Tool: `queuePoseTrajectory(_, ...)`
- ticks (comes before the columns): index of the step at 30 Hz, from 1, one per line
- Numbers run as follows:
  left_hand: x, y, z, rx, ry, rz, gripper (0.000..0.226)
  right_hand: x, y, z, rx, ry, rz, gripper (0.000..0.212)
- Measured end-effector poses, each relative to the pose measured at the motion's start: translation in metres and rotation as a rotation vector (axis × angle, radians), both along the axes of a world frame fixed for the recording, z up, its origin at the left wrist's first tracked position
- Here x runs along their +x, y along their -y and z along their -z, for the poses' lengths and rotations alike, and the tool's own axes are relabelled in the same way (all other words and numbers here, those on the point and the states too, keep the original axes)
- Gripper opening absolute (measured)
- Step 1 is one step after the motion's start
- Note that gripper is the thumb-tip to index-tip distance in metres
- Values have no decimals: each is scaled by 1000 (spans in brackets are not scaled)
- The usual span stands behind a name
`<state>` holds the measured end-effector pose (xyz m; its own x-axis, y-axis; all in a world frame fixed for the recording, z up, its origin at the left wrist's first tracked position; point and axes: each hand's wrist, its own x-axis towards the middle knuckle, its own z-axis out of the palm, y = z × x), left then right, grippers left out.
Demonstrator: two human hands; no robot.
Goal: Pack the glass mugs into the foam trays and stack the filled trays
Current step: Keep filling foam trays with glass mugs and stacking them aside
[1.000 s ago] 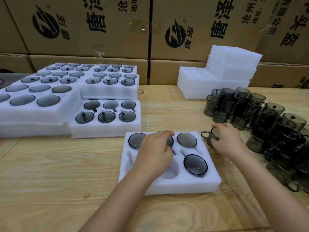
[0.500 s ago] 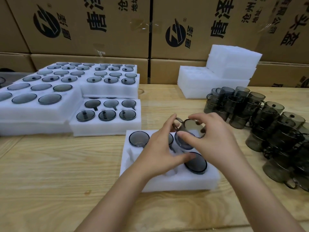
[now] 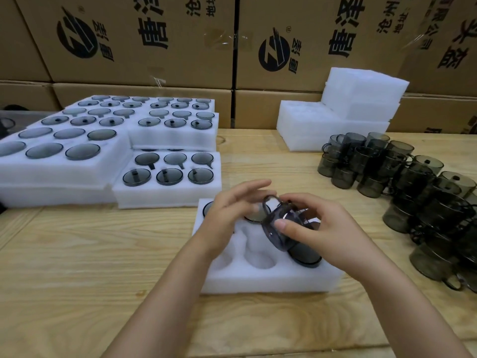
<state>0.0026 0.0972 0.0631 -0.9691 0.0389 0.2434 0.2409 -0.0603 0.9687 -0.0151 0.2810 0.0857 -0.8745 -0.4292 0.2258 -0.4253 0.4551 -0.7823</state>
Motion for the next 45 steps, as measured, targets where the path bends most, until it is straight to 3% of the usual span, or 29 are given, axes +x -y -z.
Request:
queuePoseTrajectory(5,-5,0,-1,157,81,-187,25,14,16,11,147,-81,-75,40)
queuePoseTrajectory(14,-6,0,1,179,95,-219,29,19,39,21,486,-239,-27,60)
queuePoseTrajectory(20,-7,-3,4,99,63,-213,29,20,40,19,587,-230,-52,70)
queuePoseTrajectory(23,-6,-9,6,71,21,-195,27,19,45,12,479,-179,-79,73)
queuePoseTrajectory(26,-7,-3,3,188,-23,-174,27,14,59,10,438,-208,-187,63)
queuePoseTrajectory(29,-7,12,-1,434,-15,-135,29,11,75,20,615,-207,-242,69)
queuePoseTrajectory(32,-6,19,0,489,-31,-133,39,11,83,36,744,-205,-227,68)
queuePoseTrajectory(40,-7,20,4,441,-30,-130,41,9,83,48,721,-241,-198,70)
queuePoseTrajectory(45,-7,25,4,386,-112,-196,36,14,80,46,582,-300,-158,67)
